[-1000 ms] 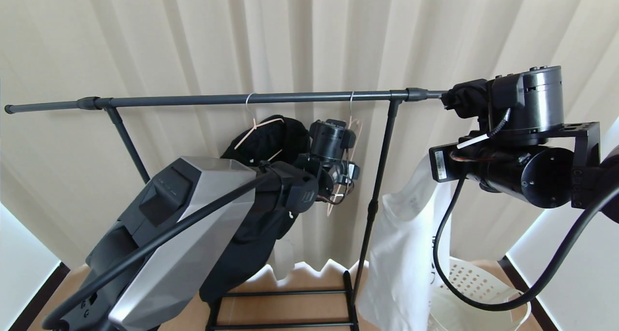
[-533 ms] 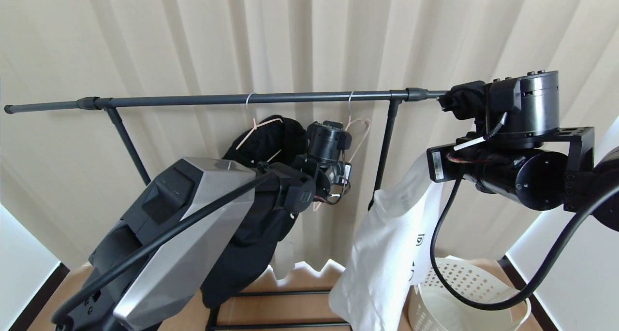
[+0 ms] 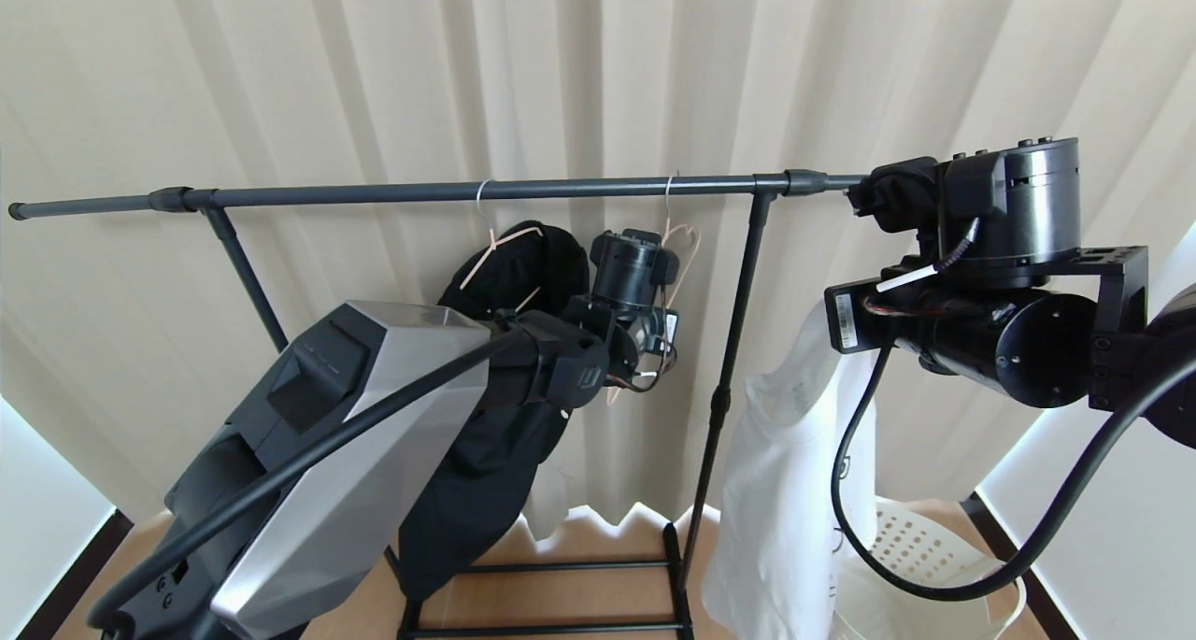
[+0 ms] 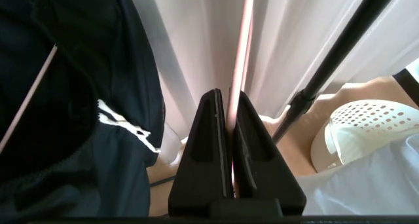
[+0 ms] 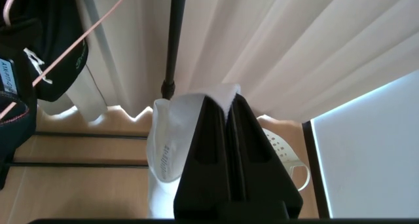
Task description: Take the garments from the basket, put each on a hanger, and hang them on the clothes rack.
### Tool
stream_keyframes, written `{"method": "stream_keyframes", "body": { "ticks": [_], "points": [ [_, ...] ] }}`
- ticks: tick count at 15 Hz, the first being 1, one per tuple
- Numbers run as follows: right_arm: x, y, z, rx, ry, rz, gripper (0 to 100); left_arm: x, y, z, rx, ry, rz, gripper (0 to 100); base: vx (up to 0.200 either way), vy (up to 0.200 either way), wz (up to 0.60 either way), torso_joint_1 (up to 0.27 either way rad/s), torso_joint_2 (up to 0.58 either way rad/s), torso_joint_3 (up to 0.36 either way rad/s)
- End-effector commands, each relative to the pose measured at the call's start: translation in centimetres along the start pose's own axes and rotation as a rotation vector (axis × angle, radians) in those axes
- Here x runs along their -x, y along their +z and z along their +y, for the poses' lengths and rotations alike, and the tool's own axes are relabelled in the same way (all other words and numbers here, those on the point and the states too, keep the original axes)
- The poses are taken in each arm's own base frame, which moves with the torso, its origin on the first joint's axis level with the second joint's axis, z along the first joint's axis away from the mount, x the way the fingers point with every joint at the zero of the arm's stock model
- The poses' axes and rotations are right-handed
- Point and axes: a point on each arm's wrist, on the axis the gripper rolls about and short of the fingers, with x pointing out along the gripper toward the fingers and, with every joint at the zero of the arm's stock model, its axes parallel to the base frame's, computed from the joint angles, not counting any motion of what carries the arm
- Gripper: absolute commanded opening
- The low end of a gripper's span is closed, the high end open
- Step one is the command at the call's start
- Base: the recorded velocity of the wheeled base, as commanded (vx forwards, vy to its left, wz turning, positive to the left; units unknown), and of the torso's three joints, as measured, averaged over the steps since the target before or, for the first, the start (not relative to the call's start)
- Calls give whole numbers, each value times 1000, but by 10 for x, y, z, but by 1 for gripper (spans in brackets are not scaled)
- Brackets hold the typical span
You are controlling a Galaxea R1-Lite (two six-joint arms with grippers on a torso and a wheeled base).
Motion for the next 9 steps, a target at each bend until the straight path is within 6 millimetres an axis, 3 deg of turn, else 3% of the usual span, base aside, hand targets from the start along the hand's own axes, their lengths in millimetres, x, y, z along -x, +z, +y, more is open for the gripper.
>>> {"method": "stream_keyframes", "body": {
  "ticks": [1,9],
  "points": [
    [1,1,-1,-3,1,-3,0,6,9,2,8,1,-18,0,0,0,0,0,0,0],
    [0,0,1,1,1,0,0,23,21,8,11,-3,-24,0,0,0,0,0,0,0]
  ]
}}
